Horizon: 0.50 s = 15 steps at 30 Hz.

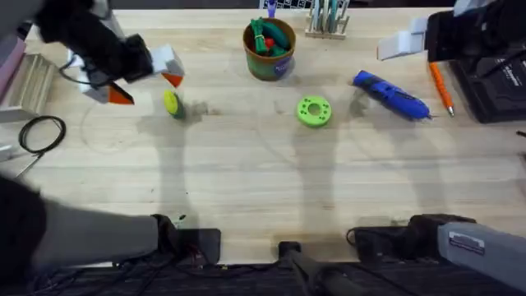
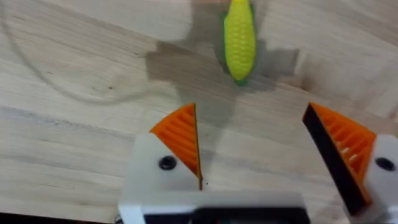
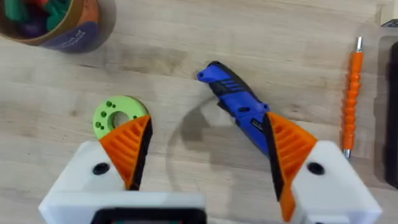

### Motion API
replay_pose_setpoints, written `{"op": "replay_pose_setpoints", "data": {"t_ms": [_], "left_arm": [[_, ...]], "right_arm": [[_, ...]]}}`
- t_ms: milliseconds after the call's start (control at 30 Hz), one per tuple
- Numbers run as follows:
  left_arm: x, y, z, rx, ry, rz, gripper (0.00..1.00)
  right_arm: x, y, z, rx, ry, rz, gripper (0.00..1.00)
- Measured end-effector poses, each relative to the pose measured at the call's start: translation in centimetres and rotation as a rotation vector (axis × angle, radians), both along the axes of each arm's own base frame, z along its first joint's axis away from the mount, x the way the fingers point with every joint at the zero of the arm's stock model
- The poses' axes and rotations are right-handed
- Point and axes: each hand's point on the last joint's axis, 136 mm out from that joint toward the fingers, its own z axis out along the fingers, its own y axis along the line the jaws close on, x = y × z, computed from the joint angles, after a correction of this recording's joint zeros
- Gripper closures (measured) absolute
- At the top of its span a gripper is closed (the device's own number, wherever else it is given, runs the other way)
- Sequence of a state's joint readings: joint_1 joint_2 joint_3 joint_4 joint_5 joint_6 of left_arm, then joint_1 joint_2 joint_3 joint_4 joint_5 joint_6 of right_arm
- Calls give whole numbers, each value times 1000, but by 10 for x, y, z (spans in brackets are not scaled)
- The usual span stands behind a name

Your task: Pick up the gripper from the table and insert it into the empty holder that is missing its gripper. Then pick up a screw, insert it into the mounting hole, and use the screwdriver to tighten it. Finally, clean up the table by picking up the vegetable and placing it into the bucket.

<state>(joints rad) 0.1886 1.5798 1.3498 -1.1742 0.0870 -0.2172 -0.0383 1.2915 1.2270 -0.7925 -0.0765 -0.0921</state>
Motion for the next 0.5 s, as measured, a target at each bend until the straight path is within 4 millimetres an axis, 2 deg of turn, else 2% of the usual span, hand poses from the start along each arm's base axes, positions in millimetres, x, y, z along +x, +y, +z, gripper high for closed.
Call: {"op": "replay_pose_setpoints", "data": {"t_ms": [267, 367, 500], "left_arm": [[14, 3, -70, -41, 194, 91, 15], [19, 2, -85, -44, 213, 104, 15], [23, -3, -94, -18, 227, 99, 15]], "right_arm": [[1, 0, 0, 2, -3, -2, 9], [1, 0, 1, 2, -4, -3, 10], [1, 0, 1, 2, -4, -3, 10]]}}
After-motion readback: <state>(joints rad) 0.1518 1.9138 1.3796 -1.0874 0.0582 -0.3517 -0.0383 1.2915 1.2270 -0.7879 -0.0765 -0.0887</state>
